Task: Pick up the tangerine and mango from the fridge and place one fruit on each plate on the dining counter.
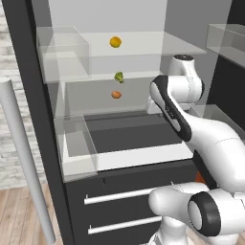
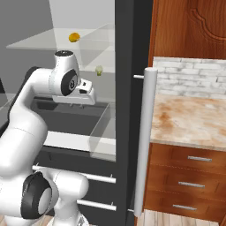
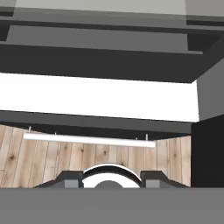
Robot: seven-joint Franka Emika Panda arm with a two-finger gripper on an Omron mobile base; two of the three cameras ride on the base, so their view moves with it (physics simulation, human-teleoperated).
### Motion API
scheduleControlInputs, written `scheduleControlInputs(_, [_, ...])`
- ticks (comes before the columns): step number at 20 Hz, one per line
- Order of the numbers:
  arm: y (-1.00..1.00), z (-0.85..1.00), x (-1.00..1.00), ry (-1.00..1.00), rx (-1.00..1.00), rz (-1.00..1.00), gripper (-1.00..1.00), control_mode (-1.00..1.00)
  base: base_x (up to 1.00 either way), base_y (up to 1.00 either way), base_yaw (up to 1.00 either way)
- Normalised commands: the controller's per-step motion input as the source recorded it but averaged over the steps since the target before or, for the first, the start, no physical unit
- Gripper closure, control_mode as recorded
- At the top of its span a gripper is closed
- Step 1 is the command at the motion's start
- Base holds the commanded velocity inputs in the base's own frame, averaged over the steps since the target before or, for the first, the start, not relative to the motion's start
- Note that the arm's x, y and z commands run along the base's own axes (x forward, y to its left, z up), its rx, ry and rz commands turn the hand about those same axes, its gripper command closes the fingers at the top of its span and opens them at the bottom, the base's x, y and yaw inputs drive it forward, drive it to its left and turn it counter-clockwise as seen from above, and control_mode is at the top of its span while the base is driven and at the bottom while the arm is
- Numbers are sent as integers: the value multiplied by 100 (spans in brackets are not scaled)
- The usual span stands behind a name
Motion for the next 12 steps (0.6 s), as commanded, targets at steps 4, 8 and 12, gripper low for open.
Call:
scheduleControlInputs(4, [0, 0, 0, 0, 0, 0, -100, -100, 0, 0, 0])
scheduleControlInputs(8, [46, 17, -14, -10, 0, 0, -100, -100, 0, 0, 0])
scheduleControlInputs(12, [55, 55, -36, -39, 0, 0, -100, -100, 0, 0, 0])
